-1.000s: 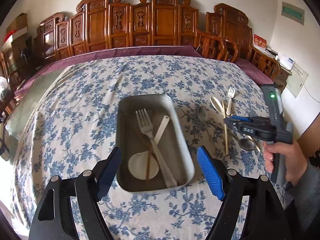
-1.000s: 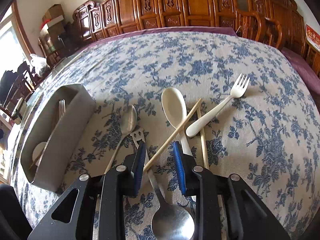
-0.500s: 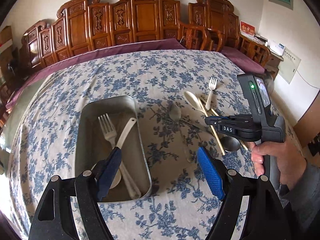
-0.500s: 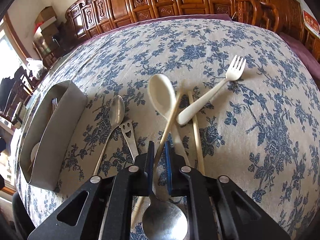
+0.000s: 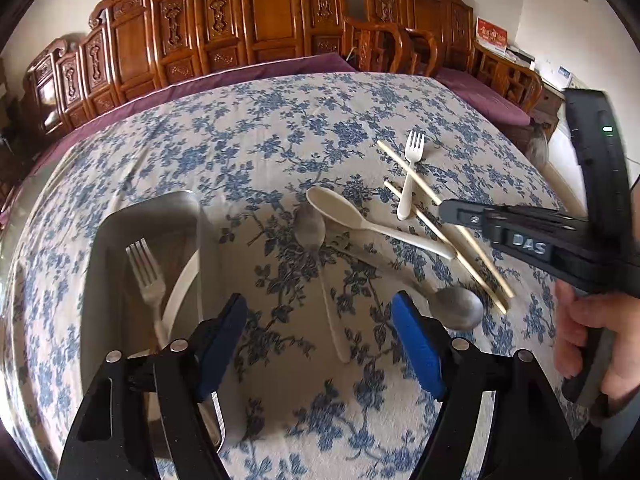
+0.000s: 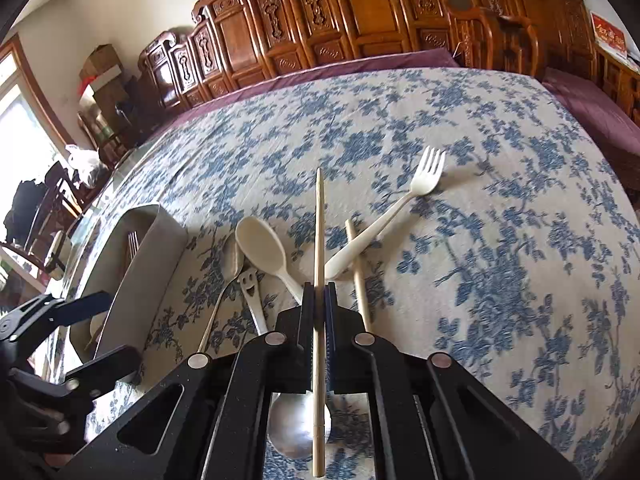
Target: Organize utensils
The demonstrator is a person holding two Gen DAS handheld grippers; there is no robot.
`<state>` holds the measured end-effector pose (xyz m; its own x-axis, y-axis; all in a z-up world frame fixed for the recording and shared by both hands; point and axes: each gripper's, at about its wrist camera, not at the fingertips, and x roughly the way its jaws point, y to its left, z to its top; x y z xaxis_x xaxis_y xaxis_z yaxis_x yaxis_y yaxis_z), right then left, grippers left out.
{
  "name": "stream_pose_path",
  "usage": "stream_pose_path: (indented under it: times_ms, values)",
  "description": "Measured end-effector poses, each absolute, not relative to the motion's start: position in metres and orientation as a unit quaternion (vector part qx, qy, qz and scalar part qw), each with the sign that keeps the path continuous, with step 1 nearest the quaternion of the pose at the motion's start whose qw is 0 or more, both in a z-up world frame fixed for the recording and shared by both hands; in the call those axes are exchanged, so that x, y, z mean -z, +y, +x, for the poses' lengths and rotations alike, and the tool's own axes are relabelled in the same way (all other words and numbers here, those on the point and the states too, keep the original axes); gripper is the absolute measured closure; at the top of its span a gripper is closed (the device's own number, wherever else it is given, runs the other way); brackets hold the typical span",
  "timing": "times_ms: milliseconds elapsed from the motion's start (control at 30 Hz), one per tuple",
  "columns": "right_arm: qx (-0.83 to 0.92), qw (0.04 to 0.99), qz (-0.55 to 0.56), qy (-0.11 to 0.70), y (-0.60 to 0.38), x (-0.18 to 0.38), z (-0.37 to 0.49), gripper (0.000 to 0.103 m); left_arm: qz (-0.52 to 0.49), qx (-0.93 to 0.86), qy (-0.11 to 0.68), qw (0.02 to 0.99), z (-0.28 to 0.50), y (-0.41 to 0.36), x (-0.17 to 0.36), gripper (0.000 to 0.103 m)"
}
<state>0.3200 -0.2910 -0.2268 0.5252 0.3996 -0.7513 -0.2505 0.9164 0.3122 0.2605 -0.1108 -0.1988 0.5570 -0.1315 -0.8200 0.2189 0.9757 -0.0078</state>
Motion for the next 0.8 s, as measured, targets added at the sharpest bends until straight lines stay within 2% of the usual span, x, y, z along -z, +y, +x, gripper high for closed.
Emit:
stream_pose_path:
  times_ms: [200,367,633,800]
  values:
    - [-0.187,0.873,0.092,0.441,-0.306,0.223,0.32,0.097,0.036,0.098,0.478,0.872,0.296,-0.118,0.213,0.048]
    - [-0.187,0.873,0.098,0.44,-0.313,0.225,0.321,0.097,0.037,0.079,0.493,0.865,0.329,-0.122,0.223,0.052]
    - [-0.197,0.873,0.105,0.433,-0.316,0.218,0.319,0.097,0.033,0.057,0.526,0.848,0.357,-0.119,0.245,0.07]
    - [-0.202,0.873,0.105,0.432,-0.315,0.216,0.317,0.097,0.019,0.055,0.534,0.843,0.366,-0.115,0.251,0.074]
